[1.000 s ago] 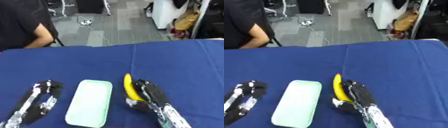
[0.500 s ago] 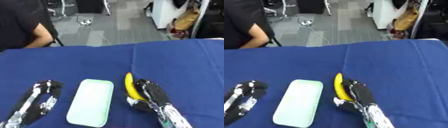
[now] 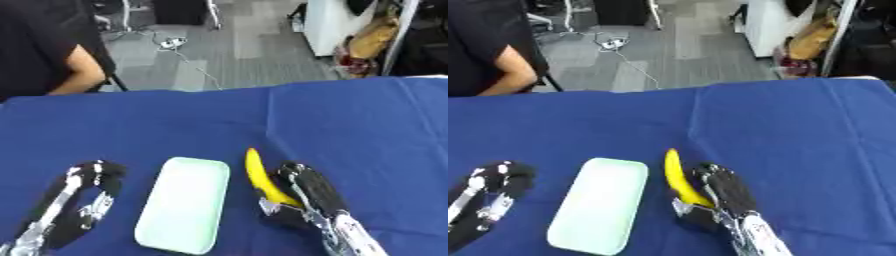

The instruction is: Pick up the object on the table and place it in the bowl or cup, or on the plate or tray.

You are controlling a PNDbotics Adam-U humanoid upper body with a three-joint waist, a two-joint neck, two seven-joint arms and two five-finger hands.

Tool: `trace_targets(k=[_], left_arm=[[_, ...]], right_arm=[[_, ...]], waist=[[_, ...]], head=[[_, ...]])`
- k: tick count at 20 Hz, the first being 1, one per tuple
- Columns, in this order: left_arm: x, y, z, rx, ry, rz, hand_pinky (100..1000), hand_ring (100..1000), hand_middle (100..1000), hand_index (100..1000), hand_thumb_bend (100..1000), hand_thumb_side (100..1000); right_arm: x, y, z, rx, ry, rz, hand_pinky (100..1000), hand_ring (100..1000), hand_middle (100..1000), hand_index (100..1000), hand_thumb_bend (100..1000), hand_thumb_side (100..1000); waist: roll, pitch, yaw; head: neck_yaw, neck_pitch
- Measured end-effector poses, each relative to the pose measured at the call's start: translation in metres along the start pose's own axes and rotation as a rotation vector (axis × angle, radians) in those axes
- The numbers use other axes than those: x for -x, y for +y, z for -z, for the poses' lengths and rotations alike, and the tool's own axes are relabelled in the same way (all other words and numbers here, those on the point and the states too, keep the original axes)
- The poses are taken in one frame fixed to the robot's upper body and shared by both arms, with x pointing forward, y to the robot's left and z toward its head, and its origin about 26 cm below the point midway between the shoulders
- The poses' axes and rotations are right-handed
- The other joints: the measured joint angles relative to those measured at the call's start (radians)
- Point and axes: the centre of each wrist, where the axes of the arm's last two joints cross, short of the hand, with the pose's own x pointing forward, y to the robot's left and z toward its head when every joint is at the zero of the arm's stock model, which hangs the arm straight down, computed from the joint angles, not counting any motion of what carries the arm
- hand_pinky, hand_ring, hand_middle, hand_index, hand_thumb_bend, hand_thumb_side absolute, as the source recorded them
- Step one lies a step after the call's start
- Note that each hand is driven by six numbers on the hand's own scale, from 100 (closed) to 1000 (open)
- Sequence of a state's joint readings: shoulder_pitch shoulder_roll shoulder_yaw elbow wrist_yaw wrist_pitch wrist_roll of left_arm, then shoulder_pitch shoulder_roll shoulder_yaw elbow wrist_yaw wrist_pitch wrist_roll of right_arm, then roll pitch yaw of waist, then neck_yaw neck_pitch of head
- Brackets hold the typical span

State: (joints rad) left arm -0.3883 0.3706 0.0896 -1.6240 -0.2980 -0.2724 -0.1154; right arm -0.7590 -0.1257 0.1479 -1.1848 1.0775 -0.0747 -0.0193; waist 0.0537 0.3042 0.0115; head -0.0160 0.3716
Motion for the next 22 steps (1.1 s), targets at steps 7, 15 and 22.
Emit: trace_targets(k=[7, 15, 22], left_arm=[[0.0, 0.0, 0.0, 0.001, 0.0, 0.0, 507, 597, 605, 749, 100, 865], [0.0, 0.0, -0.001, 0.002, 0.001, 0.0, 507, 598, 606, 749, 100, 865], [0.009, 0.003, -0.011, 0.028, 0.039, 0.018, 507, 597, 605, 749, 100, 867]], right_arm=[[0.001, -0.005, -0.001, 0.006, -0.064, 0.013, 121, 350, 539, 701, 305, 636], [0.003, -0.01, 0.001, 0.016, -0.13, -0.002, 100, 321, 518, 680, 323, 633], [0.01, -0.008, 0.003, -0.057, -0.163, 0.031, 100, 329, 506, 666, 315, 620]], waist=[[-0.001, 0.001, 0.0], [-0.007, 0.001, 0.0], [-0.046, -0.02, -0.015]], head=[[0.0, -0.001], [0.008, -0.007], [0.027, -0.006]])
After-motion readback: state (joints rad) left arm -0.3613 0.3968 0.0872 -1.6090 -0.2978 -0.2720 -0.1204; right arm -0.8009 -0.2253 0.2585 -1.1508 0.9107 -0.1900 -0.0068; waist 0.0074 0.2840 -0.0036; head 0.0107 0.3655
